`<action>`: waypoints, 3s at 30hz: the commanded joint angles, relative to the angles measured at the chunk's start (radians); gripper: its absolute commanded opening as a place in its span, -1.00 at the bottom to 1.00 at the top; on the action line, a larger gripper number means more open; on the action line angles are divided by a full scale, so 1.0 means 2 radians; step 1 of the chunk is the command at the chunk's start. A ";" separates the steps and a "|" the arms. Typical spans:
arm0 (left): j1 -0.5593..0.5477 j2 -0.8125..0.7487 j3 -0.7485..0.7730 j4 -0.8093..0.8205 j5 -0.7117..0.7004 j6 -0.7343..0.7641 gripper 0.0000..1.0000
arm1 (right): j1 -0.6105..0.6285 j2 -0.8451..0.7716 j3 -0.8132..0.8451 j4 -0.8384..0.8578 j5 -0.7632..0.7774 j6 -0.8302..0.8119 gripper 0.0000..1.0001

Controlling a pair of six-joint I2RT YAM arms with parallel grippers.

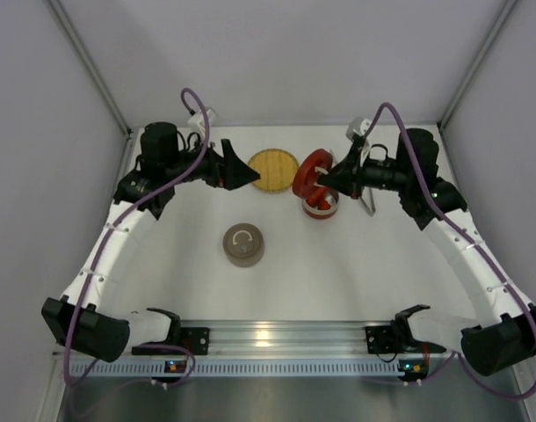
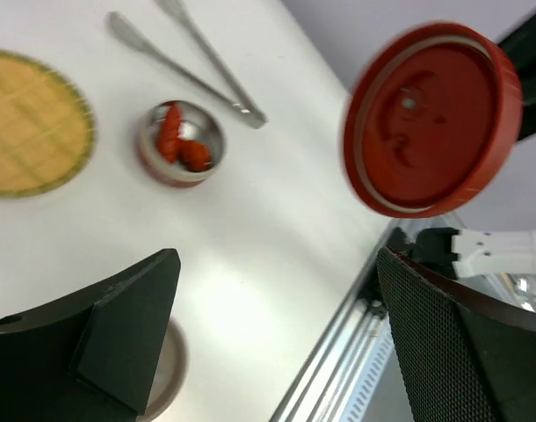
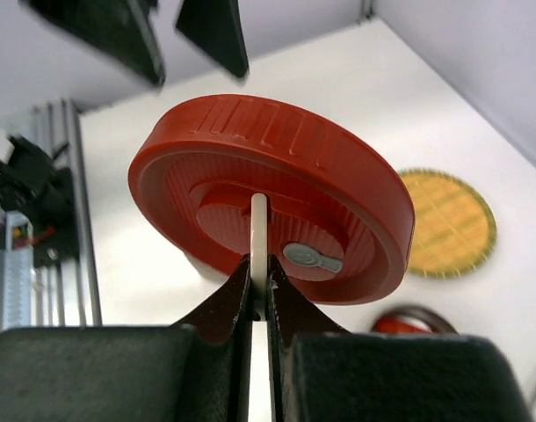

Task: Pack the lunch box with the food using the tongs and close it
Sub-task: Pick up the box lid from the center of the board, then close the box lid on the packing box.

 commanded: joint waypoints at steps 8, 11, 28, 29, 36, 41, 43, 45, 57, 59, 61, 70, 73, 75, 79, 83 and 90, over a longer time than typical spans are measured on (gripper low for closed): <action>0.087 -0.001 0.067 -0.203 -0.037 0.135 0.96 | -0.005 0.067 0.080 -0.317 0.195 -0.162 -1.00; 0.087 -0.012 0.065 -0.214 -0.046 0.149 0.96 | -0.004 0.133 0.137 -0.364 0.235 -0.162 -1.00; 0.088 -0.067 0.015 -0.205 -0.086 0.166 0.96 | -0.005 0.435 0.384 -0.428 0.283 -0.139 -1.00; 0.088 -0.067 0.014 -0.206 -0.086 0.166 0.97 | -0.004 0.451 0.392 -0.430 0.284 -0.139 -1.00; 0.088 -0.075 0.001 -0.198 -0.085 0.165 0.96 | -0.004 0.503 0.437 -0.459 0.301 -0.150 -1.00; 0.088 -0.073 -0.009 -0.189 -0.076 0.160 0.96 | -0.004 0.520 0.436 -0.466 0.302 -0.154 -1.00; 0.088 -0.073 -0.009 -0.186 -0.075 0.159 0.97 | -0.004 0.521 0.436 -0.465 0.302 -0.154 -0.99; 0.088 -0.073 -0.009 -0.187 -0.075 0.160 0.96 | -0.004 0.522 0.433 -0.459 0.299 -0.152 -0.98; 0.088 -0.079 -0.012 -0.181 -0.080 0.153 0.96 | -0.004 0.514 0.407 -0.413 0.290 -0.132 -0.91; 0.088 -0.077 -0.010 -0.179 -0.078 0.152 0.96 | -0.004 0.506 0.391 -0.398 0.292 -0.129 -0.89; 0.088 -0.077 -0.010 -0.179 -0.079 0.152 0.97 | -0.004 0.496 0.373 -0.387 0.292 -0.125 -0.85; 0.088 -0.077 -0.010 -0.178 -0.078 0.152 0.96 | -0.004 0.467 0.315 -0.344 0.293 -0.120 -0.72; 0.088 -0.077 -0.010 -0.178 -0.079 0.152 0.97 | -0.003 0.462 0.306 -0.336 0.293 -0.120 -0.92; 0.088 -0.077 -0.009 -0.179 -0.079 0.153 0.97 | -0.003 0.460 0.304 -0.335 0.290 -0.121 -1.00; 0.088 -0.078 -0.006 -0.179 -0.079 0.155 0.96 | -0.003 0.432 0.281 -0.325 0.287 -0.134 -1.00; 0.088 -0.081 -0.009 -0.180 -0.076 0.154 0.97 | -0.003 0.395 0.241 -0.308 0.289 -0.162 -1.00; 0.088 -0.084 -0.014 -0.181 -0.074 0.154 0.97 | -0.011 0.372 0.200 -0.279 0.276 -0.198 -1.00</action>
